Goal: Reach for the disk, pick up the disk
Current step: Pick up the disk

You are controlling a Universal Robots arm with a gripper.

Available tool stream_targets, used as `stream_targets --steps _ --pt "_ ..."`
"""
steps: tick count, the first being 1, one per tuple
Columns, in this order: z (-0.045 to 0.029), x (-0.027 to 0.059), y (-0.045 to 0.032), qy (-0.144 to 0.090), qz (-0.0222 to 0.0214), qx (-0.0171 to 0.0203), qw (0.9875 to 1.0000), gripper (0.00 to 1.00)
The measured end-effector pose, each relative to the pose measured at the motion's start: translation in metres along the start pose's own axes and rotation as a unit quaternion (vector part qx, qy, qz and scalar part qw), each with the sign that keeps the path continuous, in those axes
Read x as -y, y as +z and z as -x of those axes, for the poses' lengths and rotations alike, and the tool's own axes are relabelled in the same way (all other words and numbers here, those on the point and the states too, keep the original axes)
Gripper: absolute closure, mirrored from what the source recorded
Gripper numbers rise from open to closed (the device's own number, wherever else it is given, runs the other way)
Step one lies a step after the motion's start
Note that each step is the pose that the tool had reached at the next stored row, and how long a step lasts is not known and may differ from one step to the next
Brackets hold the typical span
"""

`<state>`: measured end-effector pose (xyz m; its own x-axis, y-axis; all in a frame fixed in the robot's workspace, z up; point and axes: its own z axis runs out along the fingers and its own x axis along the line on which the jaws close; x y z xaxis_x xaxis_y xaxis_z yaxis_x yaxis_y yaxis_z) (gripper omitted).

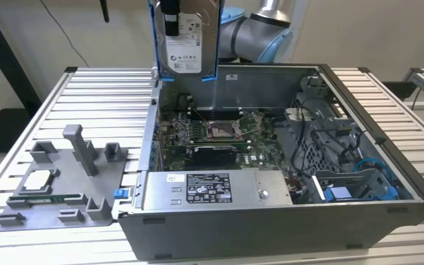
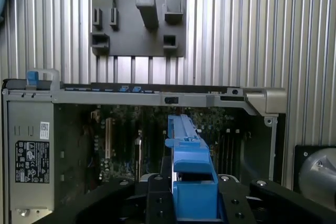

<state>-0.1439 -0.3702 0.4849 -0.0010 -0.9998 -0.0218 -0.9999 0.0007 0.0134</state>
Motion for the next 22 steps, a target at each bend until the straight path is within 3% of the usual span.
stream_targets --steps 22 --pt "0.0005 0.0548 -0.0007 0.0 0.0 0.0 1.0 1.0"
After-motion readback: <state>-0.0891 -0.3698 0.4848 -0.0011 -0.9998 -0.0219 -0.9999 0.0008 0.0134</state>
